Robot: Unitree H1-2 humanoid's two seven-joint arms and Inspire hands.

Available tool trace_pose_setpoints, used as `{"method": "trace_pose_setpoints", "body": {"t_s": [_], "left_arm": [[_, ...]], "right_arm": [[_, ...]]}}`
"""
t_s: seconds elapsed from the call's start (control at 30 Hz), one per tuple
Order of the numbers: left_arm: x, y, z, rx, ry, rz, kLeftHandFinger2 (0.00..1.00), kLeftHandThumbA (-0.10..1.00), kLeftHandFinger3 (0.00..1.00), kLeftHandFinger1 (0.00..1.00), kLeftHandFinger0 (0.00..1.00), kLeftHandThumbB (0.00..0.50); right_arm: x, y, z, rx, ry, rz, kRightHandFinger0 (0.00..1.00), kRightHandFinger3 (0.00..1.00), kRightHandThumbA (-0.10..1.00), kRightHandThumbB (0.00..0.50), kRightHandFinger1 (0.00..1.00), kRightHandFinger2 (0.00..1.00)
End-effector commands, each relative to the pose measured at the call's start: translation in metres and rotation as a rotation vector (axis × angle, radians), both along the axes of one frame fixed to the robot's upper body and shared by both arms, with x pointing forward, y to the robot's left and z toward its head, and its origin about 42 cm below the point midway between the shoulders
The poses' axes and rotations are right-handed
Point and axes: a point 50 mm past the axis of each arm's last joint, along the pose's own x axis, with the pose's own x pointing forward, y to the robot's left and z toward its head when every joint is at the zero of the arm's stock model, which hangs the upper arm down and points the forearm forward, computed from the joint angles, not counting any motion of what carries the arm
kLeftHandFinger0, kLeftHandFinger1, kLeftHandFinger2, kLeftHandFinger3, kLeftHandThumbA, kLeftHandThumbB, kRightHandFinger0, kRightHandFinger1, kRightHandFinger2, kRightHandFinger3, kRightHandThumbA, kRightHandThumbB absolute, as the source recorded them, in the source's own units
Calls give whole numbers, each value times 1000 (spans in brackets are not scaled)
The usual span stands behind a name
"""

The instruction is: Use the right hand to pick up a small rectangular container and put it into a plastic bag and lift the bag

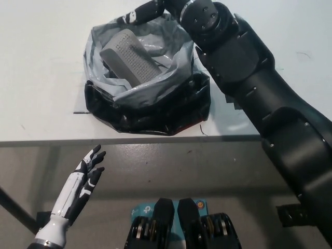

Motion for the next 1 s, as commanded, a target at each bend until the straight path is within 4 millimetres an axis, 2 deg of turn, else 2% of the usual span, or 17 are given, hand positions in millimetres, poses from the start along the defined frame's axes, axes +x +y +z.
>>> {"method": "trace_pose_setpoints", "body": {"t_s": [0.0, 0.17, 0.2, 0.3, 0.43, 0.47, 0.6, 0.7, 0.77, 0.87, 0.97], "left_arm": [[5, 5, 15, 47, -94, -36, 941, 958, 1000, 950, 896, 119], [4, 4, 15, 47, -93, -36, 937, 959, 1000, 942, 894, 103], [3, 4, 14, 42, -88, -37, 937, 951, 1000, 942, 894, 96], [2, 4, 13, 33, -81, -34, 936, 945, 1000, 943, 896, 96], [2, 4, 12, 36, -81, -31, 929, 942, 1000, 944, 905, 95], [2, 4, 13, 39, -81, -30, 927, 942, 1000, 944, 906, 96], [1, 5, 13, 47, -81, -28, 928, 946, 1000, 942, 905, 90], [1, 4, 12, 45, -81, -28, 928, 946, 1000, 940, 904, 89], [1, 3, 12, 42, -79, -29, 930, 943, 1000, 940, 903, 89], [1, 3, 13, 47, -87, -32, 930, 942, 1000, 939, 903, 88], [4, 4, 14, 50, -94, -37, 929, 940, 1000, 936, 901, 89]], "right_arm": [[-12, -23, 98, -91, -601, -164, 1000, 1000, 893, 385, 1000, 1000], [-5, -39, 90, -130, -560, -197, 1000, 1000, 867, 399, 1000, 1000], [-1, -47, 79, -128, -507, -203, 1000, 1000, 848, 404, 1000, 1000], [3, -55, 66, -131, -463, -221, 1000, 1000, 842, 426, 1000, 1000], [9, -65, 46, -138, -391, -241, 1000, 1000, 849, 438, 1000, 1000], [11, -68, 36, -121, -338, -240, 1000, 1000, 833, 428, 1000, 1000], [14, -73, 13, -117, -259, -250, 1000, 1000, 870, 427, 1000, 1000], [15, -73, 4, -124, -223, -249, 1000, 1000, 898, 414, 1000, 1000], [15, -72, -13, -95, -165, -244, 1000, 1000, 897, 411, 1000, 1000], [15, -68, -23, -68, -114, -242, 1000, 1000, 870, 419, 1000, 1000], [15, -63, -27, -44, -90, -235, 1000, 1000, 906, 438, 1000, 1000]]}}
